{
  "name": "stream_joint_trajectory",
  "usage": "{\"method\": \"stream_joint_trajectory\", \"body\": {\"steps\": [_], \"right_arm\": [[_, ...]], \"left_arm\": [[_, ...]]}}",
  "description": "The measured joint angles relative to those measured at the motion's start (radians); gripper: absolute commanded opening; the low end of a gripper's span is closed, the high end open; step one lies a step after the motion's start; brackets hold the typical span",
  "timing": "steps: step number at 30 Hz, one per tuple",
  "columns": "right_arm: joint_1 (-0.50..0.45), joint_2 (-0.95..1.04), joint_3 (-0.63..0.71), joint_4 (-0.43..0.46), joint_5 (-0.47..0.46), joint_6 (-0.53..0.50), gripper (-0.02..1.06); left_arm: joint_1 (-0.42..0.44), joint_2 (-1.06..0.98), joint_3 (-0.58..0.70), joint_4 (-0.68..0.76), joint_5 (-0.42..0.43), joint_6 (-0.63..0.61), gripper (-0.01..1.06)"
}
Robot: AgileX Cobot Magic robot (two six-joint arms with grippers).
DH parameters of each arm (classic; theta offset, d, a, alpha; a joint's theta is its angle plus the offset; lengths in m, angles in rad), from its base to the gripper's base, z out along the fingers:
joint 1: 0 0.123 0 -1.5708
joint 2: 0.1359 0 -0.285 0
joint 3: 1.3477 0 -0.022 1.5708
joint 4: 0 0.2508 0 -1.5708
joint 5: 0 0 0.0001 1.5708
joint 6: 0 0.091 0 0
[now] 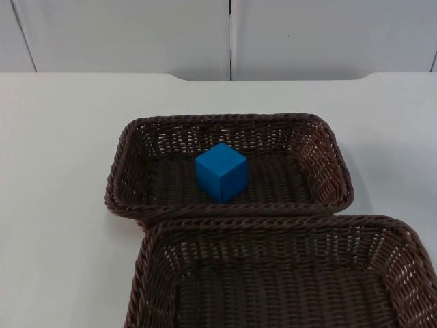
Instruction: Pick up one cube with the left hand and place it into the upper basket. Pick up one cube with the right hand and place it into the lower basket.
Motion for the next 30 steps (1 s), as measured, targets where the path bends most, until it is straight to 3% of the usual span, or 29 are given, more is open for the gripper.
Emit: {"method": "stream_joint_trajectory", "body": {"steps": [19, 30], "right_arm": [[0.357, -0.033, 0.000, 0.007, 0.020, -0.015, 0.00], [0.484, -0.033, 0.000, 0.007, 0.054, -0.040, 0.00]], "left_arm": [[0.000, 0.000, 0.000, 0.000, 0.000, 0.000, 0.85], [0.000, 0.000, 0.000, 0.000, 0.000, 0.000, 0.85]]}}
